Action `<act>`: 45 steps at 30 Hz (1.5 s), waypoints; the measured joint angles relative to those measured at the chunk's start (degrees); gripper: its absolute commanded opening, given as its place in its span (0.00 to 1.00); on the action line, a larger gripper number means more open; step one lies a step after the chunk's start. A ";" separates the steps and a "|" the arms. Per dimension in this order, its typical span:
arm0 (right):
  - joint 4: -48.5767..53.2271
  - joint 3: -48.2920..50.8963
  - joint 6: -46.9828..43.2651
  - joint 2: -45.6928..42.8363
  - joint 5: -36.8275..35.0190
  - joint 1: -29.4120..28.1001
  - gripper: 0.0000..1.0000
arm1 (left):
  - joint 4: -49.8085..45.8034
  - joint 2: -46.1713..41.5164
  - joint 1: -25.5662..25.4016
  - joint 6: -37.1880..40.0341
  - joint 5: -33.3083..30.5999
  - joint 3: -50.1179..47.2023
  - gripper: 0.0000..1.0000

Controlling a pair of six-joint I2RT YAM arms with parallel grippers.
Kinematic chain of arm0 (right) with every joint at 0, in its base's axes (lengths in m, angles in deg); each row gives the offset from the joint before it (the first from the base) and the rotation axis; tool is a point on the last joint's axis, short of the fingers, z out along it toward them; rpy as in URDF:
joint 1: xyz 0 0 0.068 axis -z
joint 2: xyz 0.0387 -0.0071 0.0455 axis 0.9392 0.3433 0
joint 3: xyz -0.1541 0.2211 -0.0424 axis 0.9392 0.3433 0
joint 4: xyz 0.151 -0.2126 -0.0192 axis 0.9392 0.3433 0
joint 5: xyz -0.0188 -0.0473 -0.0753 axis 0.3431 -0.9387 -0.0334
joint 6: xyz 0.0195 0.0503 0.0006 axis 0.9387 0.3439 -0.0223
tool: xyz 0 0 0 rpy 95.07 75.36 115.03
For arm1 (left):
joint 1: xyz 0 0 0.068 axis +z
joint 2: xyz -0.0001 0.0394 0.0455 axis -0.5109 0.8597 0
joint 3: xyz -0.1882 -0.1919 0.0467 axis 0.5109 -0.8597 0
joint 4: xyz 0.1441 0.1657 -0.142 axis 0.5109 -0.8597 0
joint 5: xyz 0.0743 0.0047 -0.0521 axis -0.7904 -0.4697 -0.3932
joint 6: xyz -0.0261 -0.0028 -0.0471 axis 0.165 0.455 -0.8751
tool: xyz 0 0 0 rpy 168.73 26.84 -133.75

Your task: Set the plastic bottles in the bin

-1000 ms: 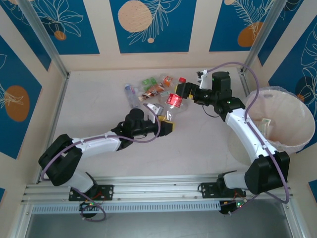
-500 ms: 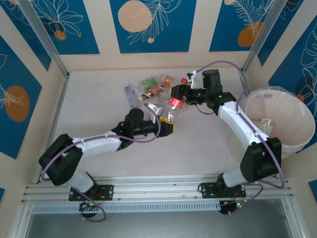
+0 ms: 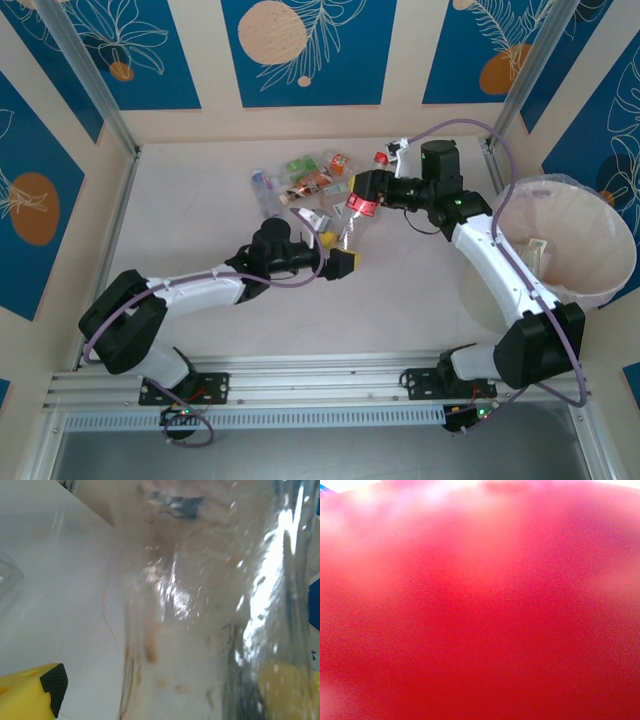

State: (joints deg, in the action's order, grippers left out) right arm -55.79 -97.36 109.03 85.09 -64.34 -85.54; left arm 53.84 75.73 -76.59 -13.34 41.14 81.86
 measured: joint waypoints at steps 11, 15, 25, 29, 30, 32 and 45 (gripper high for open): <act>7.96 -1.84 -8.04 -3.63 -8.26 1.81 0.35 | 3.04 -11.37 0.02 0.37 -21.38 -10.51 1.00; 12.33 -4.07 -11.78 -8.26 -13.38 2.71 0.34 | 1.36 -13.70 0.28 -0.26 -31.82 -11.23 1.00; 15.08 -10.25 -20.87 -22.56 -30.56 5.14 0.34 | -1.31 -12.52 0.68 -4.81 -42.56 -12.24 1.00; 14.91 -11.80 -23.61 -25.51 -37.31 7.96 0.34 | -1.62 -10.43 0.87 -6.34 -42.84 -12.24 1.00; 14.60 -11.87 -24.37 -26.21 -39.04 8.79 0.34 | -1.68 -9.94 0.87 -6.73 -42.84 -12.24 1.00; 13.62 -11.85 -25.94 -27.30 -42.58 10.32 0.35 | -1.70 -9.49 0.92 -7.19 -42.84 -12.22 1.00; 5.29 -11.43 -32.30 -27.19 -62.27 31.36 0.37 | -2.89 -6.54 1.88 -9.09 -41.05 -8.94 1.00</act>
State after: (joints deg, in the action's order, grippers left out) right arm -50.50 -108.79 76.73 57.90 -126.61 -54.17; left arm 50.95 69.19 -74.71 -22.43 0.09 72.92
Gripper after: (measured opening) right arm 0.590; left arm 0.999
